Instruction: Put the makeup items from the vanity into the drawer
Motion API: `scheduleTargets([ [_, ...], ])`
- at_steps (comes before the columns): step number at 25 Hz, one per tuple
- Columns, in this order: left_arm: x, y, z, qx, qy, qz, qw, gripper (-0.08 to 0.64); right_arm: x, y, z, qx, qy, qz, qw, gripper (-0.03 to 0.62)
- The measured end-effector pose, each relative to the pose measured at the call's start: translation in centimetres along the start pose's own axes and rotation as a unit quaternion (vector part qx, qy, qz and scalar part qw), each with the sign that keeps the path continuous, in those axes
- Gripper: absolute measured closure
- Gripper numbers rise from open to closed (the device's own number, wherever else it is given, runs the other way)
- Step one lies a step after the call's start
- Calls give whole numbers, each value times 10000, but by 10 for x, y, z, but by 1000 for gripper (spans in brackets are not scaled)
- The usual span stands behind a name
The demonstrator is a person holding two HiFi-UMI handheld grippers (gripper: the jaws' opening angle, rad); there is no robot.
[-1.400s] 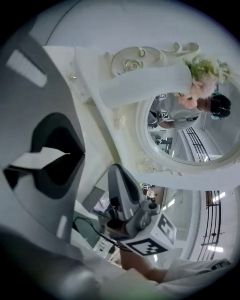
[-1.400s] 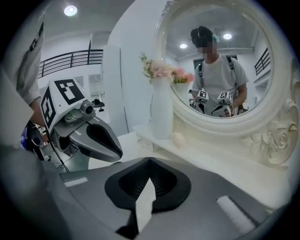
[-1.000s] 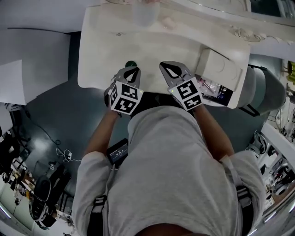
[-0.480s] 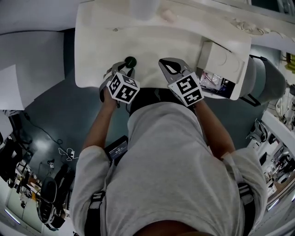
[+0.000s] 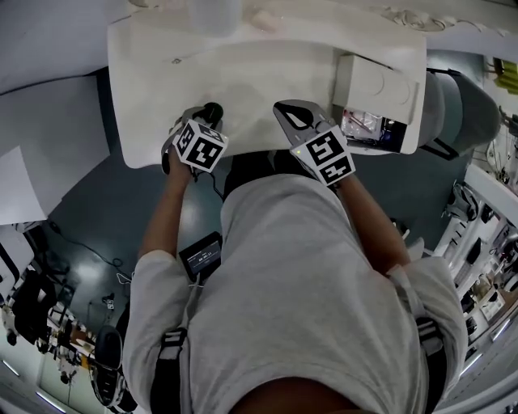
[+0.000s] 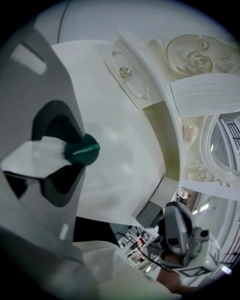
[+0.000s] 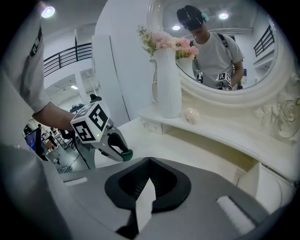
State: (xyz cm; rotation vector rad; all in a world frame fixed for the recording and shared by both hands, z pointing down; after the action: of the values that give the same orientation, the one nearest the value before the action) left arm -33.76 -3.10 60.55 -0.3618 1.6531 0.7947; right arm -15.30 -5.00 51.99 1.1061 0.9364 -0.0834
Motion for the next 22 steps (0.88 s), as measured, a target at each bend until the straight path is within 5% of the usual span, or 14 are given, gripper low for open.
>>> scheduleTargets([
  [4,9,0,-4,-137,62,-79,9999,430,10,-3,-1,-44,69,36,10000,594],
  [6,13,-2,-6,-225,-74,-73,9997,516,15,-5,-1,-32,90,78,9999,594],
  [22,62,-77,41,-716,-424,863,9928,512,72,4,14,-460,385,454,9972,594],
])
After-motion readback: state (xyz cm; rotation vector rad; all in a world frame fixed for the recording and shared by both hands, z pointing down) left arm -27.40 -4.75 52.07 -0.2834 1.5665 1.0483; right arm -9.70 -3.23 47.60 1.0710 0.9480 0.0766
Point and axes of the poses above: the fingertips, and each gripper's own axes: x backward along the fingers, z to its right, y out of its underside, the point moved 6 cm from there along x, backward along the fingers, and after that the axes turned 2 degrees about x, right-handed, at the moved point
